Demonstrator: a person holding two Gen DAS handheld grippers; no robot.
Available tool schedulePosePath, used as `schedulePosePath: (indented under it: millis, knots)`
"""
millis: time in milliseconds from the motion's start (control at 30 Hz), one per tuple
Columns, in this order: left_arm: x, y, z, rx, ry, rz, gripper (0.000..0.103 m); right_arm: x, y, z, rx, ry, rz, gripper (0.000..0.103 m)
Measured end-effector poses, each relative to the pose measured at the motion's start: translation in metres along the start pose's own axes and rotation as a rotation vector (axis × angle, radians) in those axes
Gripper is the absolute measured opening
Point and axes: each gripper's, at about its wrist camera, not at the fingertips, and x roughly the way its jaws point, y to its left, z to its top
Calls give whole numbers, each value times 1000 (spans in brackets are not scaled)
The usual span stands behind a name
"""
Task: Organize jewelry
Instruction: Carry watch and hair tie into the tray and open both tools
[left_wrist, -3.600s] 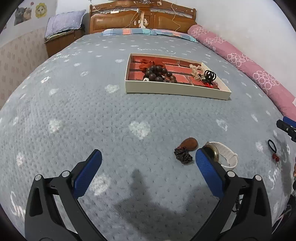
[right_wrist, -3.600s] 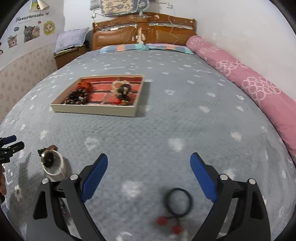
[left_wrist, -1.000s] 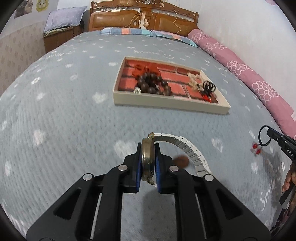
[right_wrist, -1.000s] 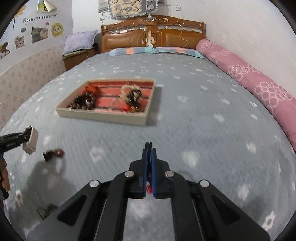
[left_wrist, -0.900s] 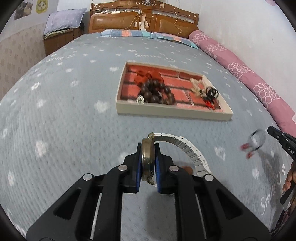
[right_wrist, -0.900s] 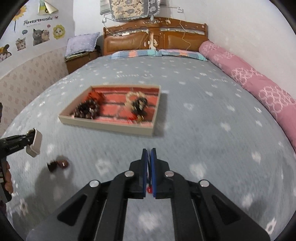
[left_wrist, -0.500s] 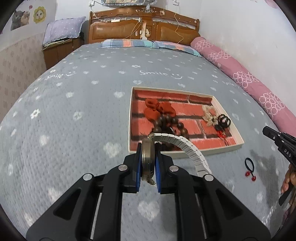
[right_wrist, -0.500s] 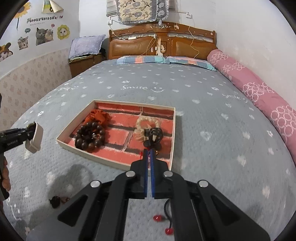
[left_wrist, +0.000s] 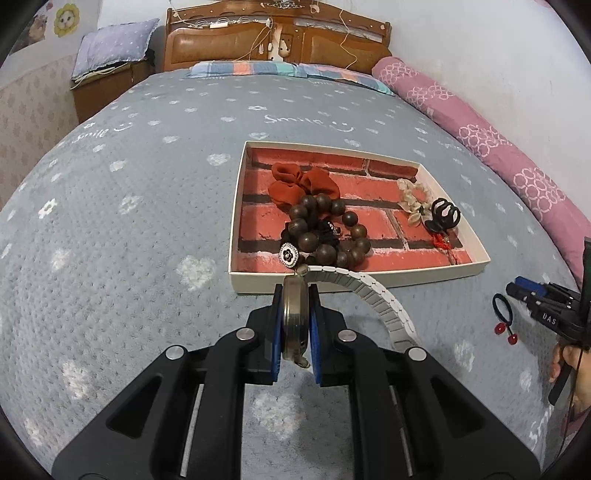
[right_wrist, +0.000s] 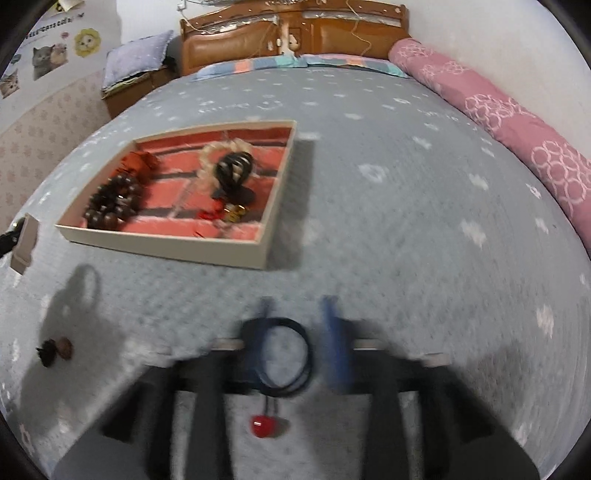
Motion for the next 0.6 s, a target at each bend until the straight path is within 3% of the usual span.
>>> schedulePosePath:
  millis: [300, 333, 400, 433, 600]
  knots:
    - [5, 5, -4, -2, 11, 7, 11, 20, 0, -19, -22, 58, -29, 46]
    - [6, 5, -4, -1, 11, 6, 11, 18, 2, -21, -33, 51, -34, 43]
    - [8, 6, -5, 2, 12, 9, 11, 17, 5, -21, -47, 46, -28, 23]
    - [9, 6, -5, 0, 14, 9, 11, 17, 6, -20, -54, 45, -26, 5]
    - [11, 8, 0, -3, 13, 4, 11, 3, 10, -11, -52, -29, 1, 3]
